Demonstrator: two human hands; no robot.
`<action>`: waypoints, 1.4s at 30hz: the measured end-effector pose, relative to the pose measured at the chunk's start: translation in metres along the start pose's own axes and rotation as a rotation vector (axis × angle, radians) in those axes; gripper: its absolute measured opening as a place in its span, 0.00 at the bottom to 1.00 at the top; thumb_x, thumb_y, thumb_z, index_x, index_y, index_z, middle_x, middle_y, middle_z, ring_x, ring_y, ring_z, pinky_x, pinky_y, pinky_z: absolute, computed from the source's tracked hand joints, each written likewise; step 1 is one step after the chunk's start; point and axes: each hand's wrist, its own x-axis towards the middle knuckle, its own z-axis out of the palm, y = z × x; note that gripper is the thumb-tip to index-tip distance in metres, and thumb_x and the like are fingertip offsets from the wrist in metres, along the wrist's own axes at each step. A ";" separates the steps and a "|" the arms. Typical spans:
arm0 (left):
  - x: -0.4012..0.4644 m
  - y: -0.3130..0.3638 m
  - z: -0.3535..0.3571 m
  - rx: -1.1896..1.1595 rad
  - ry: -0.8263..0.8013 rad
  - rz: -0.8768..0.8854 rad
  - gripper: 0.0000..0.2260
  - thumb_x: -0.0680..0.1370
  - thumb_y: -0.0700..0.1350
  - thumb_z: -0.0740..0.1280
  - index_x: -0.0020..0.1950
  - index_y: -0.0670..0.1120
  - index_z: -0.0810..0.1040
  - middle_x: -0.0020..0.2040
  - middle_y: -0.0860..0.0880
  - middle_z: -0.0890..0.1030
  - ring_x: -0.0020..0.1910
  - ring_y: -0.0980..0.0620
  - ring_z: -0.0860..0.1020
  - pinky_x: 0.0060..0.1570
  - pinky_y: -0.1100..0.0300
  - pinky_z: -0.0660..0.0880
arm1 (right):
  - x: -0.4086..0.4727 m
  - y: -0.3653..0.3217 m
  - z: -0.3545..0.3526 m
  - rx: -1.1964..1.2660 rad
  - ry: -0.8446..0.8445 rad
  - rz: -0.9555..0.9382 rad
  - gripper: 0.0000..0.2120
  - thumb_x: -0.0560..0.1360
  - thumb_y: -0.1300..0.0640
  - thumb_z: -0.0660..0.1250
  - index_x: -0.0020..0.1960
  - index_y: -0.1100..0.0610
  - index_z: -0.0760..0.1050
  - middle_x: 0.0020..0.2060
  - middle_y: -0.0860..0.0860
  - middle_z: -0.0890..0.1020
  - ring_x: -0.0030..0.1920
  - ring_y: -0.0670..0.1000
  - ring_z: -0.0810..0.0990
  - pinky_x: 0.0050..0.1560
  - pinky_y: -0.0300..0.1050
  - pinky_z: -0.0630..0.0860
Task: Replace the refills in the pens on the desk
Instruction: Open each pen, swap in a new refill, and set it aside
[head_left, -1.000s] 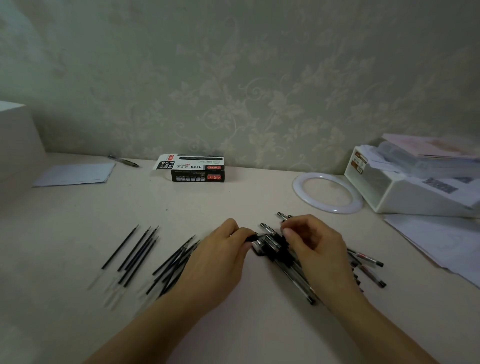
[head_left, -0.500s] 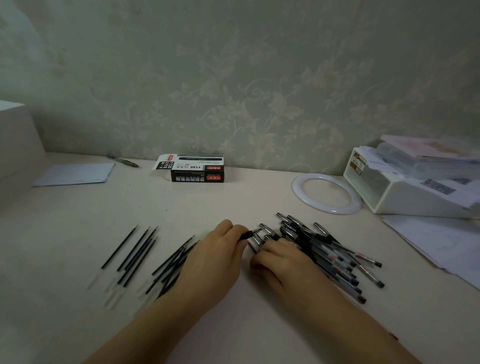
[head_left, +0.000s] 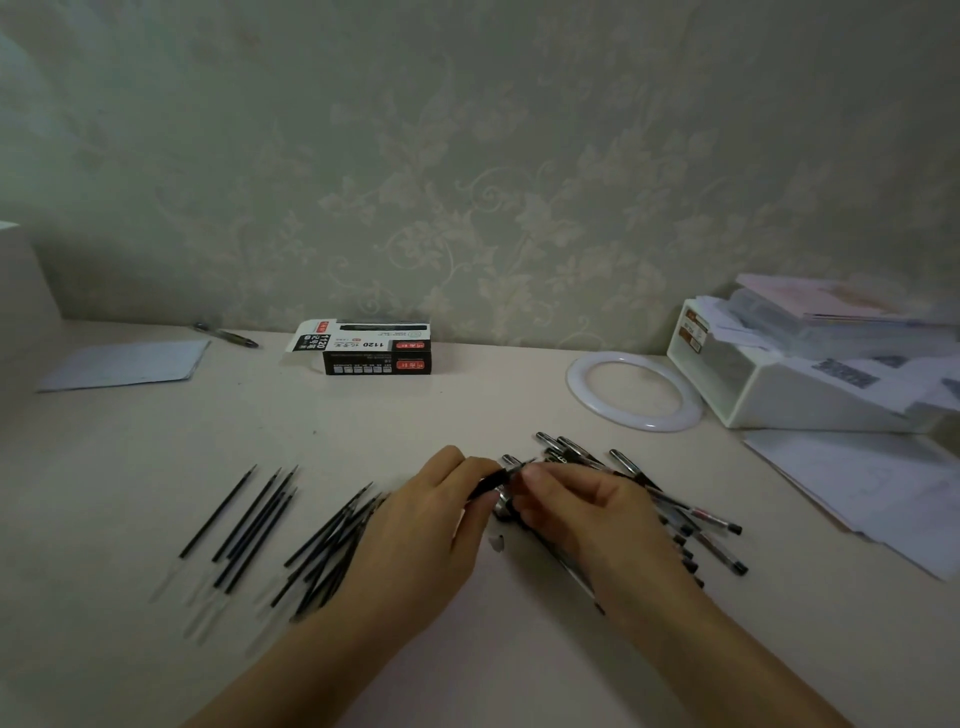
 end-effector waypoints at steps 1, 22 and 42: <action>0.000 0.000 0.000 -0.001 0.000 0.011 0.08 0.80 0.47 0.64 0.59 0.52 0.77 0.45 0.57 0.74 0.35 0.59 0.71 0.35 0.57 0.74 | 0.000 0.000 0.002 0.049 -0.004 0.019 0.14 0.65 0.49 0.74 0.47 0.54 0.86 0.44 0.56 0.87 0.46 0.52 0.86 0.46 0.36 0.80; 0.000 -0.008 0.004 0.008 0.037 -0.049 0.08 0.80 0.49 0.64 0.56 0.53 0.80 0.40 0.61 0.71 0.33 0.62 0.71 0.33 0.70 0.66 | 0.034 -0.028 -0.089 -0.779 0.549 -0.409 0.04 0.77 0.58 0.68 0.44 0.51 0.80 0.35 0.45 0.83 0.37 0.42 0.81 0.43 0.40 0.76; 0.002 -0.031 -0.013 0.130 0.028 -0.337 0.07 0.79 0.50 0.65 0.55 0.52 0.76 0.46 0.56 0.77 0.43 0.56 0.76 0.44 0.59 0.76 | 0.039 -0.006 -0.089 -1.219 0.405 -0.264 0.07 0.79 0.57 0.66 0.52 0.58 0.81 0.44 0.53 0.84 0.42 0.51 0.81 0.44 0.44 0.76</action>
